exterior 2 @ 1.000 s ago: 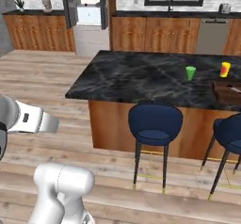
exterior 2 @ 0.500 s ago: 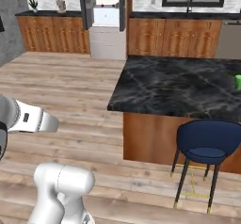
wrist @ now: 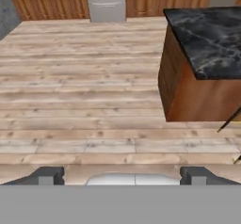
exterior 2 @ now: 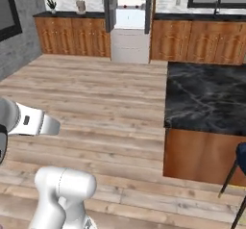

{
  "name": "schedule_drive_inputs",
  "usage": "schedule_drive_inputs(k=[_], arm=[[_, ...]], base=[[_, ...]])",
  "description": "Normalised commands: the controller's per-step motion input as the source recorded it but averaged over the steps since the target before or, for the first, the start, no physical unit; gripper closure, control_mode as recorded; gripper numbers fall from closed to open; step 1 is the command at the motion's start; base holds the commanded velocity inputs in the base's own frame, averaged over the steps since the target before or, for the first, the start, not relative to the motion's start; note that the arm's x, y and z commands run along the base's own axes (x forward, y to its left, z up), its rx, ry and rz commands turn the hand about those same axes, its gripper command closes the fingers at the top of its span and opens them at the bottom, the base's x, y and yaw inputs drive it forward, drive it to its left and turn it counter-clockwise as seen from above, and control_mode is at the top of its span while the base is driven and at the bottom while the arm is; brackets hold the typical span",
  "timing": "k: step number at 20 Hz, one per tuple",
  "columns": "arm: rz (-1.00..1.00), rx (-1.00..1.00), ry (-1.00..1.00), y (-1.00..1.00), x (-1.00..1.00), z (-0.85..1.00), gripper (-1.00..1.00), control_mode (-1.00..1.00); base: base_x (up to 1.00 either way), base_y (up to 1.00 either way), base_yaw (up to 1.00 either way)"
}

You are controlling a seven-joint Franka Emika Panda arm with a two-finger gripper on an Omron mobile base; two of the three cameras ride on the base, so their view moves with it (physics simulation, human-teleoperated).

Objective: Gather the bell peppers from the fridge and place them on a tray on the dining counter. Then gather the fish and chicken drumstick from the fridge and place them on the other tray.

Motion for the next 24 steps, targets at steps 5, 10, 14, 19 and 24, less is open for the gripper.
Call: schedule_drive_inputs(k=[5,10,14,19,24], arm=[[0.0,0.0,0.0,0.0,0.0,0.0,-1.0,1.0],[0.0,0.0,0.0,0.0,0.0,0.0,-1.0,1.0],[0.0,0.0,0.0,0.0,0.0,0.0,-1.0,1.0],[0.0,0.0,0.0,0.0,0.0,0.0,-1.0,1.0],[0.0,0.0,0.0,0.0,0.0,0.0,-1.0,1.0]], base=[[0.8,0.76,0.03],[1.0,0.09,0.08],[1.0,-0.06,0.05],[1.0,0.13,0.0],[1.0,0.18,0.0]])
